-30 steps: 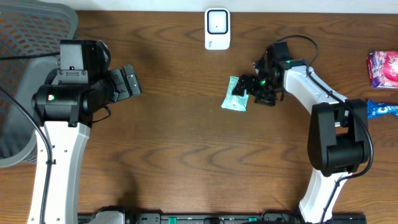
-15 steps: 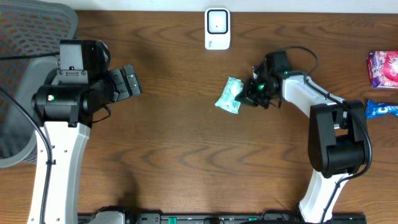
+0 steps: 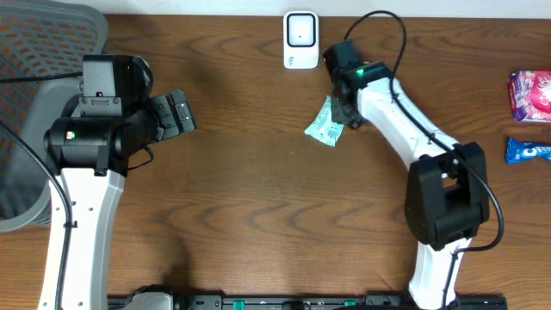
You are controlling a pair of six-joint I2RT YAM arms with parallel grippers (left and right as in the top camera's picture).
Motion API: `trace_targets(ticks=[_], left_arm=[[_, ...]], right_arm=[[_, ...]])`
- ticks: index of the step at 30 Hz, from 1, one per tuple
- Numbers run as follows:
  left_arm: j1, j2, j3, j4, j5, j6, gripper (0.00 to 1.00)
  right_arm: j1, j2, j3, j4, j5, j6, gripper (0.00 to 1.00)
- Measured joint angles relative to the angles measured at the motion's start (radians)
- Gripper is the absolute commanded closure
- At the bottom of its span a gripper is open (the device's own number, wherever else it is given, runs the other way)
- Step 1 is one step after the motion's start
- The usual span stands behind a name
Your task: Scan the item barcode
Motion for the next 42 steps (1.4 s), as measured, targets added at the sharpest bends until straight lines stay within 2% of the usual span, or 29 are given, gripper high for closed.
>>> trace_targets(ticks=[3, 4, 7, 12, 16, 18, 19, 20, 21, 23, 27, 29, 32, 36, 39, 42], left_arm=[[0.000, 0.000, 0.000, 0.000, 0.000, 0.000, 0.02], [0.000, 0.000, 0.000, 0.000, 0.000, 0.000, 0.02], [0.000, 0.000, 0.000, 0.000, 0.000, 0.000, 0.02], [0.000, 0.000, 0.000, 0.000, 0.000, 0.000, 0.02], [0.000, 0.000, 0.000, 0.000, 0.000, 0.000, 0.02], [0.000, 0.000, 0.000, -0.001, 0.000, 0.000, 0.02], [0.000, 0.000, 0.000, 0.000, 0.000, 0.000, 0.02], [0.000, 0.000, 0.000, 0.000, 0.000, 0.000, 0.02], [0.000, 0.000, 0.000, 0.000, 0.000, 0.000, 0.02], [0.000, 0.000, 0.000, 0.000, 0.000, 0.000, 0.02], [0.000, 0.000, 0.000, 0.000, 0.000, 0.000, 0.02], [0.000, 0.000, 0.000, 0.000, 0.000, 0.000, 0.02], [0.000, 0.000, 0.000, 0.000, 0.000, 0.000, 0.02], [0.000, 0.000, 0.000, 0.000, 0.000, 0.000, 0.02], [0.000, 0.000, 0.000, 0.000, 0.000, 0.000, 0.02], [0.000, 0.000, 0.000, 0.000, 0.000, 0.000, 0.02]], right_arm=[[-0.007, 0.000, -0.015, 0.019, -0.134, 0.043, 0.23], [-0.016, 0.000, -0.015, 0.025, -0.193, 0.053, 0.14], [-0.054, 0.000, -0.017, 0.029, -0.370, 0.078, 0.12], [-0.076, 0.000, -0.080, 0.079, -0.483, 0.134, 0.13], [-0.076, 0.001, -0.212, 0.243, -0.520, 0.230, 0.17], [-0.076, -0.016, -0.257, 0.346, -0.534, 0.267, 0.24], [-0.076, -0.017, -0.276, 0.406, -0.542, 0.285, 0.34], [-0.076, -0.024, -0.296, 0.445, -0.548, 0.295, 0.56], [-0.076, -0.026, -0.315, 0.471, -0.554, 0.309, 0.73], [-0.076, -0.032, -0.341, 0.492, -0.552, 0.325, 0.99], [-0.083, -0.041, -0.339, 0.479, -0.558, 0.318, 0.98], [-0.085, -0.039, -0.306, 0.409, -0.550, 0.291, 0.99], [-0.087, -0.015, -0.195, 0.214, -0.468, 0.219, 0.98], [-0.066, 0.003, -0.022, 0.041, -0.194, 0.120, 0.98], [-0.009, 0.003, 0.022, 0.058, 0.130, 0.062, 0.99], [0.035, 0.029, 0.008, 0.077, 0.369, 0.036, 0.97]])
